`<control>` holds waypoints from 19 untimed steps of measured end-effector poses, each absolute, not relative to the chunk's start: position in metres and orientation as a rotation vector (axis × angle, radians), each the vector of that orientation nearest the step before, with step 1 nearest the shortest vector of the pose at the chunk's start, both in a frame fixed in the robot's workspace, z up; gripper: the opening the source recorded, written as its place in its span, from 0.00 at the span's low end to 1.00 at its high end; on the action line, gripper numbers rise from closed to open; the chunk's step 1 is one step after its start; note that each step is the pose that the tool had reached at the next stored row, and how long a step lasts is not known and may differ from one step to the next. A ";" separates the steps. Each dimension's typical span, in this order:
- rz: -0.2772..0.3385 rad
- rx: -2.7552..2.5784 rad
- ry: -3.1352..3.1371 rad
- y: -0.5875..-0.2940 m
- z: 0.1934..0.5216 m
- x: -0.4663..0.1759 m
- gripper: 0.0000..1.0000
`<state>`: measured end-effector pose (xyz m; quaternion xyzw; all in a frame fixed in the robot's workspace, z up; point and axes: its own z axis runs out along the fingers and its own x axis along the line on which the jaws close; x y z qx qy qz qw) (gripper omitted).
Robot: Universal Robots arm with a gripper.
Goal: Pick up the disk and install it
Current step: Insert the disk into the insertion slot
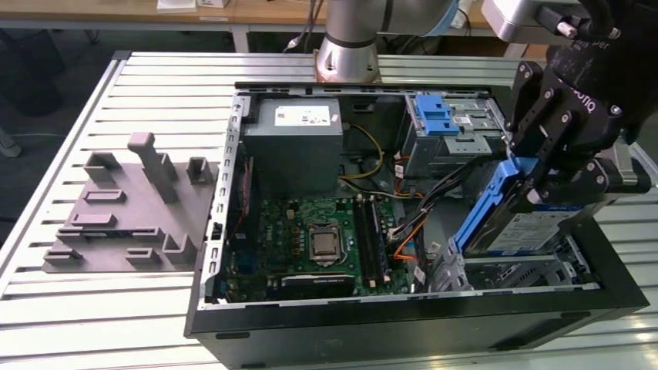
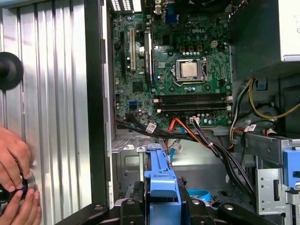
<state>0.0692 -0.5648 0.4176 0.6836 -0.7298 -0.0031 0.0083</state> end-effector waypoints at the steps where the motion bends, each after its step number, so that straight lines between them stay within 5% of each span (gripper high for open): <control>1: -0.010 2.136 -2.281 -0.565 0.417 0.069 0.36; 19: -0.010 2.136 -2.281 -0.565 0.404 0.070 0.44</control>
